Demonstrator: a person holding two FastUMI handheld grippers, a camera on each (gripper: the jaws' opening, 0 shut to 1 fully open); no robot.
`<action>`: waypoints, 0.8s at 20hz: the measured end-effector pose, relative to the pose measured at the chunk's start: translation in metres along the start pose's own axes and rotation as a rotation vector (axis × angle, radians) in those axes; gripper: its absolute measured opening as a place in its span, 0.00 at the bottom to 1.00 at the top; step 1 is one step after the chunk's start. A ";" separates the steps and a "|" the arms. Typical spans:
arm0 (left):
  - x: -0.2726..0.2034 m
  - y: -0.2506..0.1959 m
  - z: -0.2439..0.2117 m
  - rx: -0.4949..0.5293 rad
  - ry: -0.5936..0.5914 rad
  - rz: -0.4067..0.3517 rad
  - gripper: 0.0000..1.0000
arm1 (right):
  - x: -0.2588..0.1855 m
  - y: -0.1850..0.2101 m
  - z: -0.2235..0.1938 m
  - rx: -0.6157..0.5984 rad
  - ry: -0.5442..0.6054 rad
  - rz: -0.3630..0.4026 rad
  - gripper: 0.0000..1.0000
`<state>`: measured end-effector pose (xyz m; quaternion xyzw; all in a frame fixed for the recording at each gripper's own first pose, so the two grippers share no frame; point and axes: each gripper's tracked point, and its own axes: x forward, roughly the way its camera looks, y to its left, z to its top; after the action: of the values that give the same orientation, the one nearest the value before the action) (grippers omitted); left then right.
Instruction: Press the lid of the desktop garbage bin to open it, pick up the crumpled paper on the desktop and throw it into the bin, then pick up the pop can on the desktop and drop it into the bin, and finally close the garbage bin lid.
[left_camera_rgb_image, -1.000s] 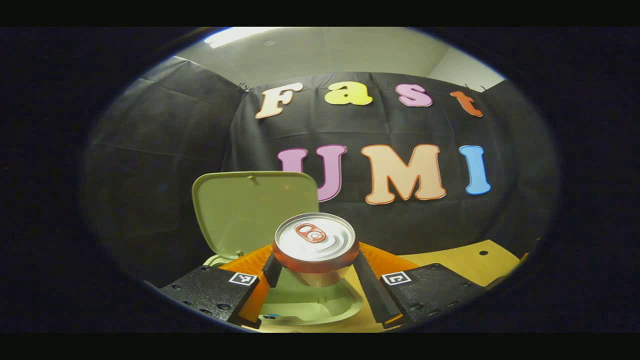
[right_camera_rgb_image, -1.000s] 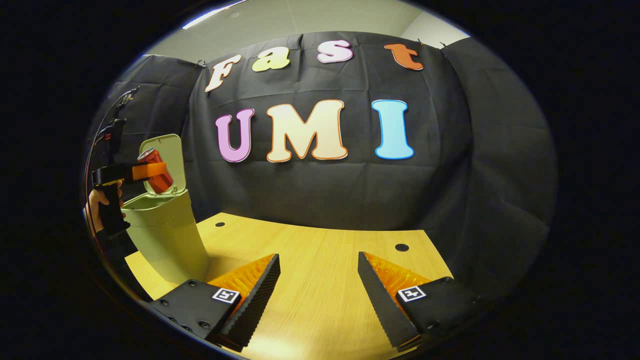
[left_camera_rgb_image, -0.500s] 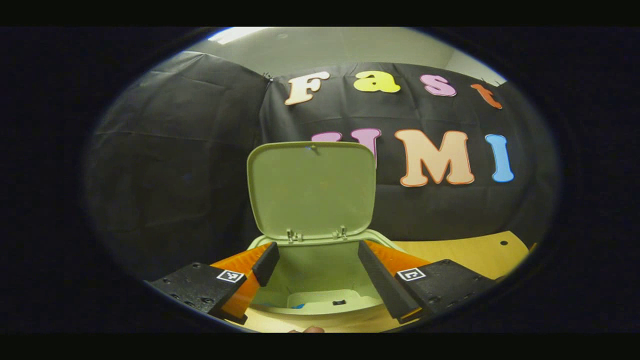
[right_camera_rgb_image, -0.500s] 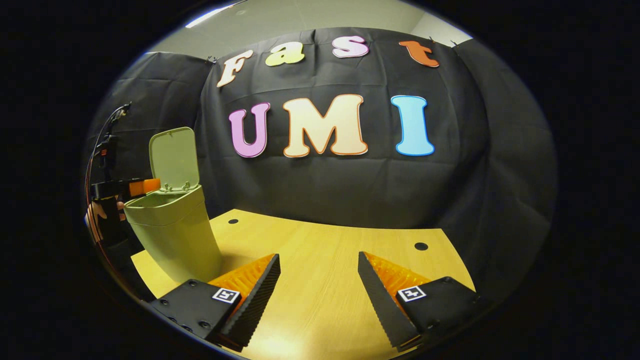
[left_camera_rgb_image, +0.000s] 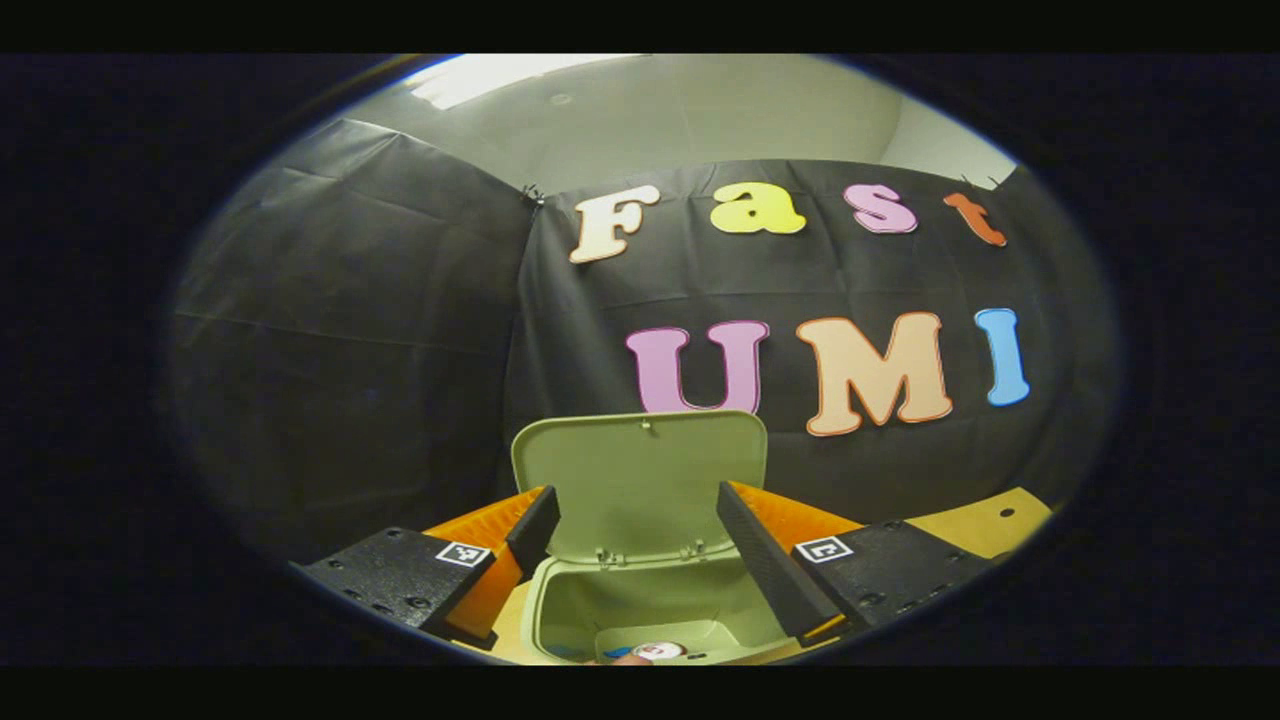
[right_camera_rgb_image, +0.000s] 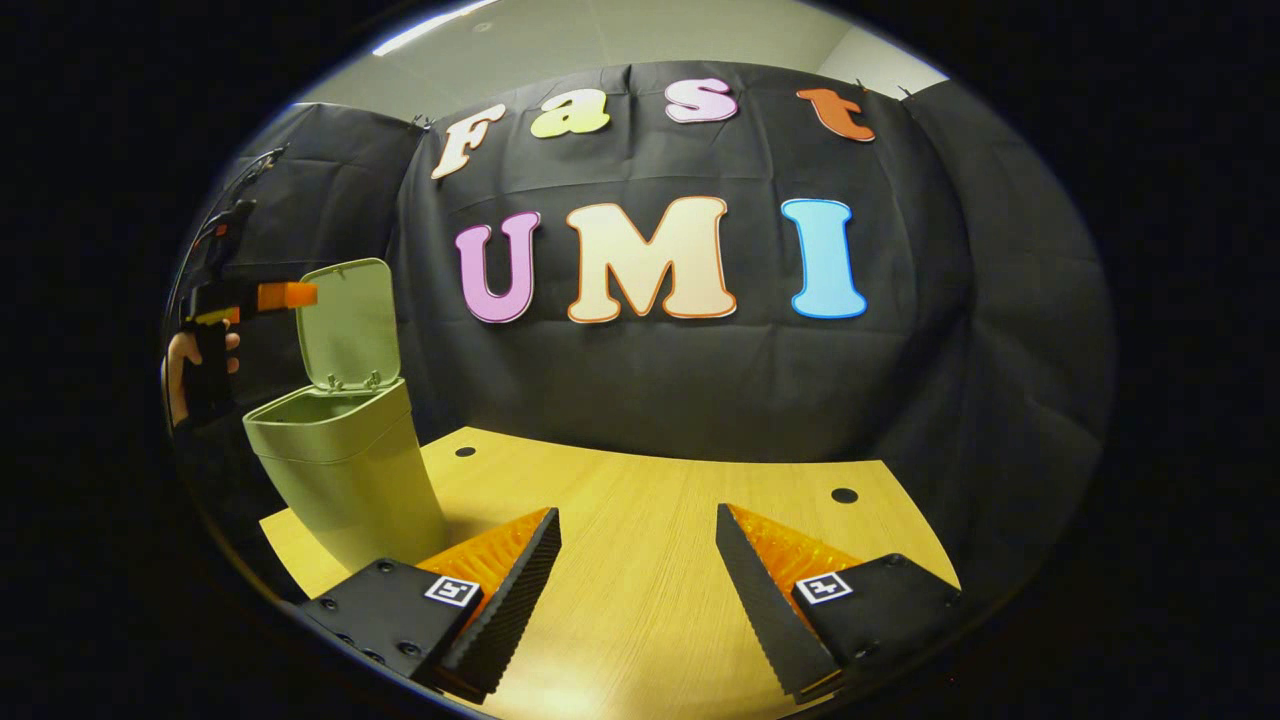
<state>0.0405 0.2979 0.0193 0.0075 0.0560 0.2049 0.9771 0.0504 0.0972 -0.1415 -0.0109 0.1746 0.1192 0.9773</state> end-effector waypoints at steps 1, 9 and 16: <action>0.007 0.001 0.009 -0.011 -0.015 -0.005 0.96 | -0.001 -0.002 -0.001 0.008 -0.001 -0.011 0.98; 0.053 0.011 0.052 0.004 -0.099 -0.010 0.96 | -0.008 -0.018 -0.016 0.040 0.014 -0.109 0.98; 0.099 0.006 0.043 0.012 -0.032 -0.050 0.95 | -0.011 -0.022 -0.028 0.044 0.033 -0.151 0.99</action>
<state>0.1332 0.3431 0.0515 0.0153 0.0420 0.1801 0.9826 0.0358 0.0716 -0.1640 -0.0045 0.1920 0.0409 0.9805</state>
